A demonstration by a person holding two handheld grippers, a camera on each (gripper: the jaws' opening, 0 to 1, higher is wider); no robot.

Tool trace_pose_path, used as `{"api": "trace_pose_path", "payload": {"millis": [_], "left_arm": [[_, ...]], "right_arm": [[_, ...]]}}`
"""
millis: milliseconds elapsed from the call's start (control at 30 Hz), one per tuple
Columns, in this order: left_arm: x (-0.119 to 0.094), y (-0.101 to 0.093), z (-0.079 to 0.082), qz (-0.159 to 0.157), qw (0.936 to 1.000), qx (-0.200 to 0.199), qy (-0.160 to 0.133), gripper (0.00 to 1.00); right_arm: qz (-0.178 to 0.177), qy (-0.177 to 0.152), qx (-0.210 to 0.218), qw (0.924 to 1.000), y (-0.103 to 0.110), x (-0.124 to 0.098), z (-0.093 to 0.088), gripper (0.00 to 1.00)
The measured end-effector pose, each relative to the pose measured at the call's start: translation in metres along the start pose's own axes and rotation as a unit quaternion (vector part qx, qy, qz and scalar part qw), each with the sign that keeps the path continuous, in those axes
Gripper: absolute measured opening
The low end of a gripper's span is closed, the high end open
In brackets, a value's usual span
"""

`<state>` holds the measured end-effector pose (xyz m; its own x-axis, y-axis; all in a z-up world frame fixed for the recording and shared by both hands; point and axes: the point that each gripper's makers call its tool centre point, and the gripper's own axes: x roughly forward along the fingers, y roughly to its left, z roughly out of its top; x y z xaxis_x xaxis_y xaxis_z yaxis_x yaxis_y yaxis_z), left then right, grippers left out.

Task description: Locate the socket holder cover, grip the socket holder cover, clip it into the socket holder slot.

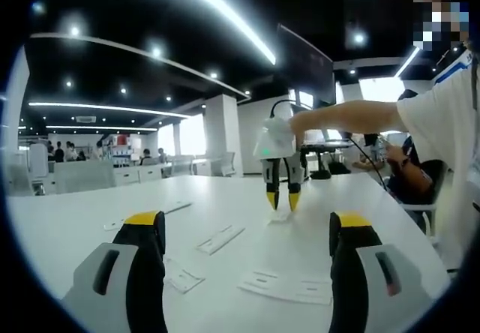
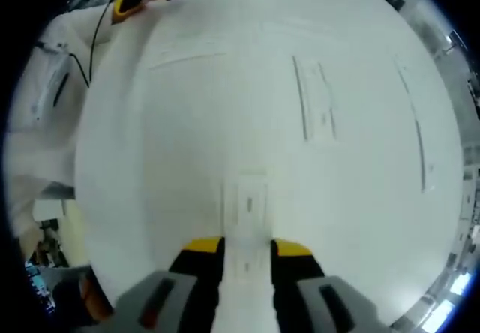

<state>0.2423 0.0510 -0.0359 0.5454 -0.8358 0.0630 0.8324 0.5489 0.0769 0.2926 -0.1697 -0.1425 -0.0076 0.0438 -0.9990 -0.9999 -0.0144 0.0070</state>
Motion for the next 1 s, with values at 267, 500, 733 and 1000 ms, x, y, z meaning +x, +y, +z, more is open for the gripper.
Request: {"api": "trace_pose_path", "payload": {"millis": [267,500,733,1000], "left_arm": [[-0.001,0.003,-0.001,0.006,1.0,0.0,0.001,0.9],[-0.001,0.003,-0.001,0.007,1.0,0.004,0.001,0.9],[-0.003,0.004,0.0,0.007,1.0,0.004,0.004,0.89],[-0.004,0.007,0.002,0.007,0.9999,0.006,0.006,0.89]], "right_arm": [[-0.013,0.007,0.0,0.9999,-0.015,-0.004,0.001,0.26],[-0.017,0.013,-0.008,0.9997,-0.028,-0.003,0.0,0.26],[-0.023,0.014,-0.009,0.9996,-0.039,-0.006,0.005,0.26],[-0.032,0.02,-0.011,0.9992,-0.057,-0.01,0.009,0.26]]}}
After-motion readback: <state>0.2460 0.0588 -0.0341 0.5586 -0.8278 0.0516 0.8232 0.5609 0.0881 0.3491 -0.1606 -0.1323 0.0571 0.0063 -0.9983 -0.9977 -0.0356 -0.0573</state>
